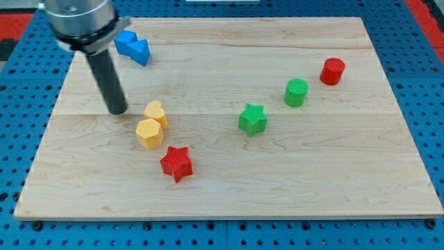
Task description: Move the red star towards the green star
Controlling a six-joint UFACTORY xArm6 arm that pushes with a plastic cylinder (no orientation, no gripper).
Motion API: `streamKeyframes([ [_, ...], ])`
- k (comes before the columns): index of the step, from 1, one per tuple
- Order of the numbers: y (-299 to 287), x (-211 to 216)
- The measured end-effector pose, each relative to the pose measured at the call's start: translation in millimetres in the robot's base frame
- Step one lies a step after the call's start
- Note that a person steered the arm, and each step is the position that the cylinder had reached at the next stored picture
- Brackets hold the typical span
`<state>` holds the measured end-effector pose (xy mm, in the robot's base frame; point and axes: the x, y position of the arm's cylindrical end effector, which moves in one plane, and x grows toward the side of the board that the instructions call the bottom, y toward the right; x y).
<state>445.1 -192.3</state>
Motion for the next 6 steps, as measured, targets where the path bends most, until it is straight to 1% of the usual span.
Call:
streamKeyframes([
  [1, 18, 87],
  [2, 72, 113],
  [4, 140, 105],
  [5, 150, 94],
  [6, 118, 86],
])
